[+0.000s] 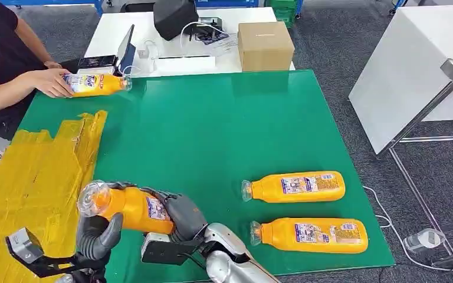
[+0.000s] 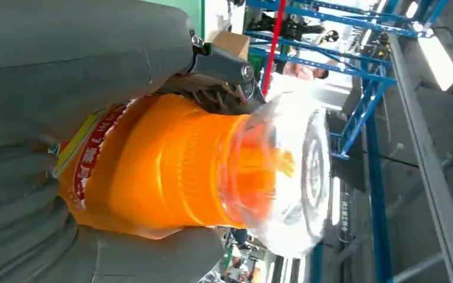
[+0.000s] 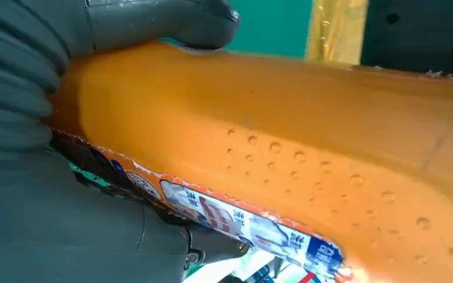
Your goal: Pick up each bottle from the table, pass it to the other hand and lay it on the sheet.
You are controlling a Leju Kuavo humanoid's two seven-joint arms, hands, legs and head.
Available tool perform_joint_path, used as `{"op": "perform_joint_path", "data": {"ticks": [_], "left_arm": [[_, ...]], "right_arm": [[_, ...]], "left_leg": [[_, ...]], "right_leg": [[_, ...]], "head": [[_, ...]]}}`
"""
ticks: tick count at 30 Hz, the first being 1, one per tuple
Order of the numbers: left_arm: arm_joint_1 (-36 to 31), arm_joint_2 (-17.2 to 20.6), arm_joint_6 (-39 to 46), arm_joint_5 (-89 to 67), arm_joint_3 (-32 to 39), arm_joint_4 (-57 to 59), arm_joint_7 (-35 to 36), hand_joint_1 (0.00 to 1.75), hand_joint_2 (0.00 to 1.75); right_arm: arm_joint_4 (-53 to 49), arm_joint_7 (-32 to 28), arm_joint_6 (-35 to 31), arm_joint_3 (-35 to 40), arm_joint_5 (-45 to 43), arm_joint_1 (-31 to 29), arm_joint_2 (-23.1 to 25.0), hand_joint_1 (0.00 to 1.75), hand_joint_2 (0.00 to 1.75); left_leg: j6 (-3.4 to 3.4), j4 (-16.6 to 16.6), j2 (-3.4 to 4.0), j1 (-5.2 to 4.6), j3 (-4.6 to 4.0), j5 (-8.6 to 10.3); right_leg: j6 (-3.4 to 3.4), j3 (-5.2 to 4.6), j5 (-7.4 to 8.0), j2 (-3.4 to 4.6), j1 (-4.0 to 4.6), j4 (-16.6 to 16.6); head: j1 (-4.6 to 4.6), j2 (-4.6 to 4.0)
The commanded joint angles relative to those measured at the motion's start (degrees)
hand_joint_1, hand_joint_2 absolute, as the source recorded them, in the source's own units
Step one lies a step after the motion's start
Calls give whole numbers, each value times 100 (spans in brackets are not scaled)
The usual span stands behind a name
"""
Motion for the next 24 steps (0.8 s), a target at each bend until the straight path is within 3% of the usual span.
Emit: {"op": "perform_joint_path", "data": {"ticks": [1, 3, 4, 5, 6, 15, 24], "left_arm": [[-302, 50, -142, 35, -120, 354, 17, 175, 175], [-286, 43, -70, -39, -84, 306, -6, 175, 175], [-270, 41, -40, -85, -58, 271, -31, 175, 175], [-250, 46, -35, -106, -15, 232, -38, 175, 175], [-230, 48, -25, -112, 29, 206, -37, 175, 175], [-36, -30, 584, -1012, 463, -279, -471, 175, 175], [195, -126, 907, -1482, 556, -613, -726, 175, 175]], "right_arm": [[860, 28, -31, 254, 191, -82, -88, 175, 175], [842, 170, -248, 183, 303, -119, -140, 175, 175], [747, 227, -327, 102, 340, -133, -184, 96, 175], [532, 225, -376, -43, 333, -123, -265, 0, 175], [342, 258, -367, -141, 322, -124, -355, 0, 0], [-1425, 356, -242, -741, 496, 411, -1024, 0, 0], [-1700, 491, -220, -602, 696, 597, -1029, 0, 0]], "left_leg": [[3, -10, -17, 5, 13, 6], [5, -12, -19, 9, 18, 8], [3, -7, -14, 1, 7, 5], [4, -9, -18, 5, 11, 7], [4, -5, -15, 1, 5, 6], [5, 2, -13, 2, -5, 3], [2, -1, -3, 0, -7, 1]], "right_leg": [[-5, 24, 2, -26, 7, -18], [-8, 33, 5, -33, 12, -25], [-3, 15, 1, -21, 3, -11], [-5, 22, 3, -27, 7, -18], [-3, 13, 2, -22, 3, -10], [-3, 6, 0, -21, 4, -7], [-2, -4, 1, -8, 0, -3]], "head": [[0, 0], [0, 0], [2, 0], [0, 0], [0, 0], [0, 0], [0, 0]]}}
